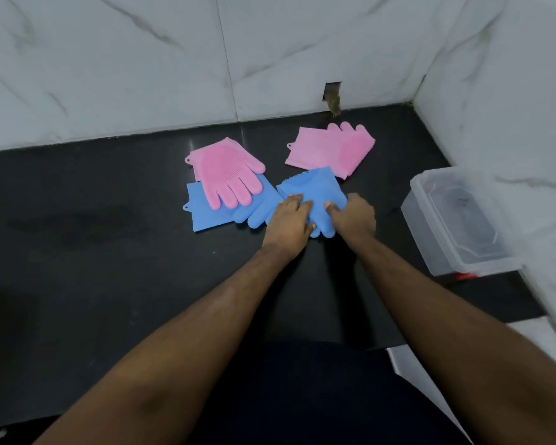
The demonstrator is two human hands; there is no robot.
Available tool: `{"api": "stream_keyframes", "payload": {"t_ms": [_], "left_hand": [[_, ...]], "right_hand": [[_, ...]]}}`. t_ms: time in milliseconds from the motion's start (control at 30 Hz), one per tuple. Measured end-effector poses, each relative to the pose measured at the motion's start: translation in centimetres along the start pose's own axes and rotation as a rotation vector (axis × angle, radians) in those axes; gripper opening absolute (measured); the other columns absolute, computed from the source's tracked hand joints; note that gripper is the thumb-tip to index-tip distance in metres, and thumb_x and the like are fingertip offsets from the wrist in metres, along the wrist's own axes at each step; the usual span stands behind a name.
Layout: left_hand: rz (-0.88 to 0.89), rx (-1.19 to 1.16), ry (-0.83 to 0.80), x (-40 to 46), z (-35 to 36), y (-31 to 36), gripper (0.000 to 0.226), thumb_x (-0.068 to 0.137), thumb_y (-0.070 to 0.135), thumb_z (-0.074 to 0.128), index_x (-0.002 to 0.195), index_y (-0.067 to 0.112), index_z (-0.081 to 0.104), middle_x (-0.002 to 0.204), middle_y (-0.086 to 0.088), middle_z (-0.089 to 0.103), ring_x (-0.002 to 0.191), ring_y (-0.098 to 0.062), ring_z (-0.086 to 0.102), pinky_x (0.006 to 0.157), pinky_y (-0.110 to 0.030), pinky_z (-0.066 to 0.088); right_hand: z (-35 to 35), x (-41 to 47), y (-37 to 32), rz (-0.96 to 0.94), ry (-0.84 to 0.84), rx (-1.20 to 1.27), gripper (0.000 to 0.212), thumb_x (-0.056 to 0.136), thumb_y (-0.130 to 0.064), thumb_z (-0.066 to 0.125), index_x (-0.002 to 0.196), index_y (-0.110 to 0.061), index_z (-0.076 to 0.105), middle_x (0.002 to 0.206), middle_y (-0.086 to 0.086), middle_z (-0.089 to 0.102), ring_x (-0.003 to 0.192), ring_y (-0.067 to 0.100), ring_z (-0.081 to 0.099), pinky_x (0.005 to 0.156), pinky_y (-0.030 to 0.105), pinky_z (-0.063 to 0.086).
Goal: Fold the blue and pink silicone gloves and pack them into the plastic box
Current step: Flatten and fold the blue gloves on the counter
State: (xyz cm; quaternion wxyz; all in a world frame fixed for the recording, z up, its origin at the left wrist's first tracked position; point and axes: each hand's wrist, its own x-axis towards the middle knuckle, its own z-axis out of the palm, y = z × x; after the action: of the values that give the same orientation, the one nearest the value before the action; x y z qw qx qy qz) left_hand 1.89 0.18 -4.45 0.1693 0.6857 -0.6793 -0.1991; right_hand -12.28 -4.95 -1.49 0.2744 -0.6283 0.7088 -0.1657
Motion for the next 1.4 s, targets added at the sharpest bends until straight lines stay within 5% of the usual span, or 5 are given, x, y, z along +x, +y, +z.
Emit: {"api": "stream_keyframes", "payload": {"t_ms": [533,733,933,1133,1400], "left_hand": [[0.101,-0.931,0.338,-1.1,-7.7,5.3,0.026,0.108,0.031,0.043,0.104,0.006,0.051,0.078,0.02,0.052,0.07,0.002,0.047,0.065,-0.017,0.042],[0.074,-1.149,0.292,-1.4,-10.9,8.0,0.033,0.106,0.032,0.05,0.102,0.0,0.058,0.093,-0.016,0.064,0.086,-0.021,0.059,0.084,-0.058,0.053],[-0.071,-1.422,0.171,-2.2,-12.9,9.8,0.033,0.107,0.026,0.053,0.108,-0.006,0.062,0.102,-0.026,0.074,0.085,-0.026,0.071,0.077,-0.041,0.06],[-0.194,-1.267,0.334,-2.3,-16.0,11.4,0.025,0.105,0.025,0.056,0.099,0.002,0.063,0.095,-0.019,0.07,0.084,-0.027,0.064,0.078,-0.047,0.056],[-0.086,-1.059,0.617,-4.6,-18.6,13.3,0.03,0.103,0.029,0.062,0.093,0.001,0.061,0.084,-0.015,0.06,0.078,-0.024,0.057,0.074,-0.038,0.047]], "right_hand": [[-6.6,-6.1,-5.4,-0.059,0.289,0.803,0.05,0.098,-0.059,0.049,0.075,-0.016,0.06,0.072,-0.004,0.057,0.068,0.007,0.051,0.067,0.031,0.046],[-9.8,-8.0,-4.8,-0.429,0.268,0.607,0.048,0.101,-0.062,0.039,0.085,-0.023,0.063,0.075,-0.013,0.06,0.067,-0.003,0.057,0.061,0.013,0.044],[-10.2,-6.2,-3.6,-0.179,-0.285,0.794,0.087,0.079,-0.088,0.043,0.133,-0.02,0.046,0.075,-0.019,0.063,0.057,0.0,0.047,0.051,0.021,0.033],[-12.4,-4.2,-4.7,-0.387,-0.636,0.836,0.051,0.088,-0.069,0.06,0.095,-0.018,0.068,0.065,-0.016,0.055,0.049,0.0,0.038,0.049,0.018,0.022],[-14.8,-3.8,-5.8,-0.673,-0.105,0.781,0.017,0.097,-0.044,0.065,0.087,-0.031,0.071,0.075,-0.009,0.072,0.067,0.003,0.065,0.051,0.024,0.051]]}}
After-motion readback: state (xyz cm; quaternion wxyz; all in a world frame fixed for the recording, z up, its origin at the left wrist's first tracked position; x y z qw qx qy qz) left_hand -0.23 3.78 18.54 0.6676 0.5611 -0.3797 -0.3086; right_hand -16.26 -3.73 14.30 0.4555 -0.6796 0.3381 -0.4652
